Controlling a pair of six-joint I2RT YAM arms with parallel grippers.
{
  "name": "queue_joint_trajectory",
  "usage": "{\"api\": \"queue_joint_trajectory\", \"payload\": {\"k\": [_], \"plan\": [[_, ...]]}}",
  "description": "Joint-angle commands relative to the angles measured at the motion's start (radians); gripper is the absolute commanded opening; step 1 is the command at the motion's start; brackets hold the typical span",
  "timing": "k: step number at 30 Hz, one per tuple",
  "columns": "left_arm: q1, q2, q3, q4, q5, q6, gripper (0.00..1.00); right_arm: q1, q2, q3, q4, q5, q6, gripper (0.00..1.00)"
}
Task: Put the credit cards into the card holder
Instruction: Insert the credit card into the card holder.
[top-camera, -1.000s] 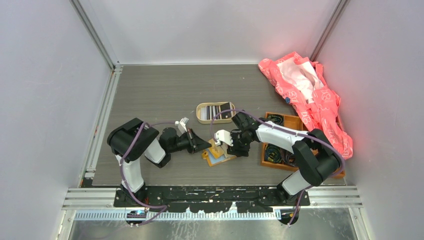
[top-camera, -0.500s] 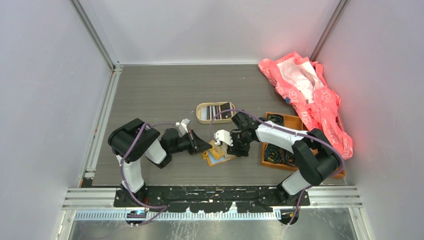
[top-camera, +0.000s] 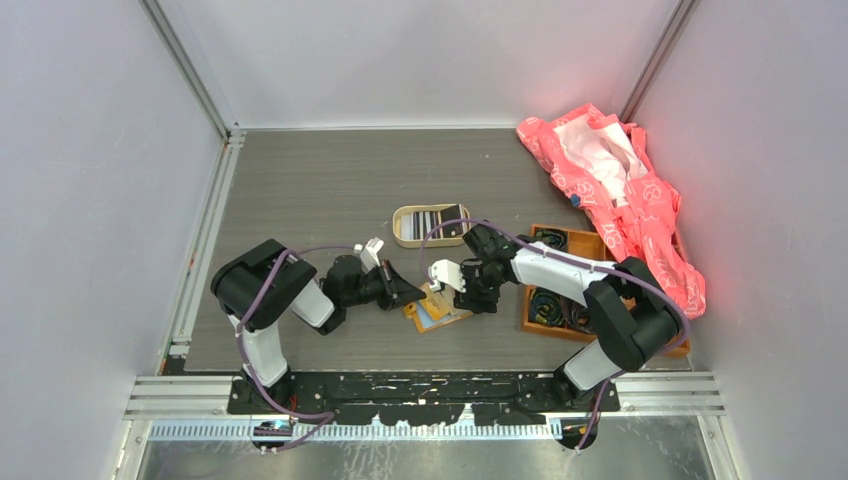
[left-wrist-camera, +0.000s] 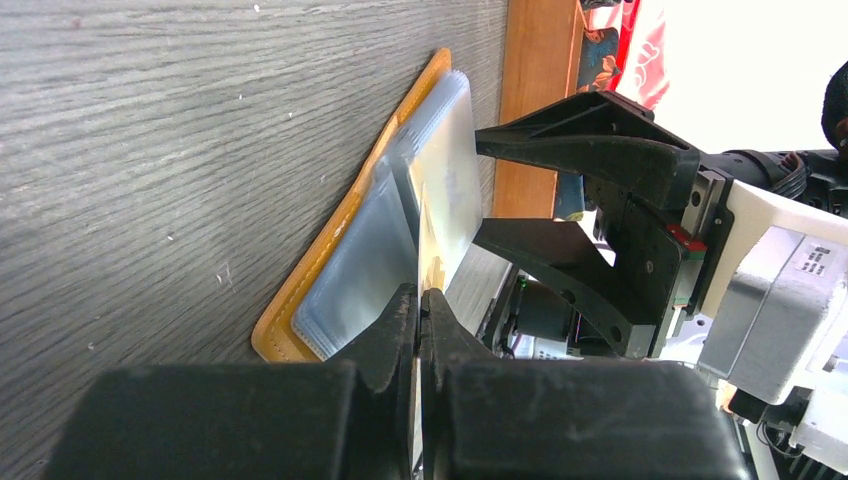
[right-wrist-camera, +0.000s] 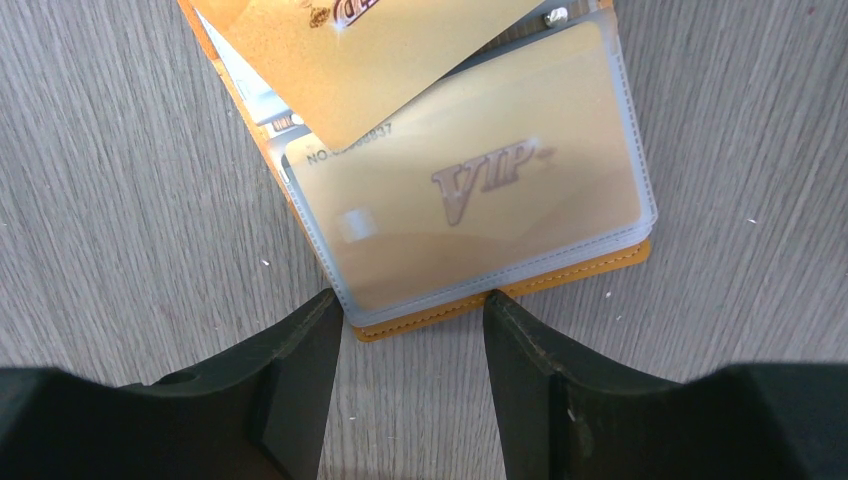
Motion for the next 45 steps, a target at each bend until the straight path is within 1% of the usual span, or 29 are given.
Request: {"api": "queue_joint_trajectory", "payload": {"k": [1, 17, 45], "plan": [[-0.009, -0.009, 0.020, 0.003, -0.024, 0.020, 0.00, 0.006, 0.021, 0.017, 0.028, 0.023, -0.008, 0.58], [-0.034, 0.022, 0.026, 0.000, -0.058, -0.020, 0.00, 0.009, 0.021, 0.018, 0.027, 0.023, -0.007, 0.58], [-0.045, 0.046, 0.053, -0.032, -0.043, -0.048, 0.00, 0.012, 0.020, 0.016, 0.029, 0.023, -0.009, 0.58]]}}
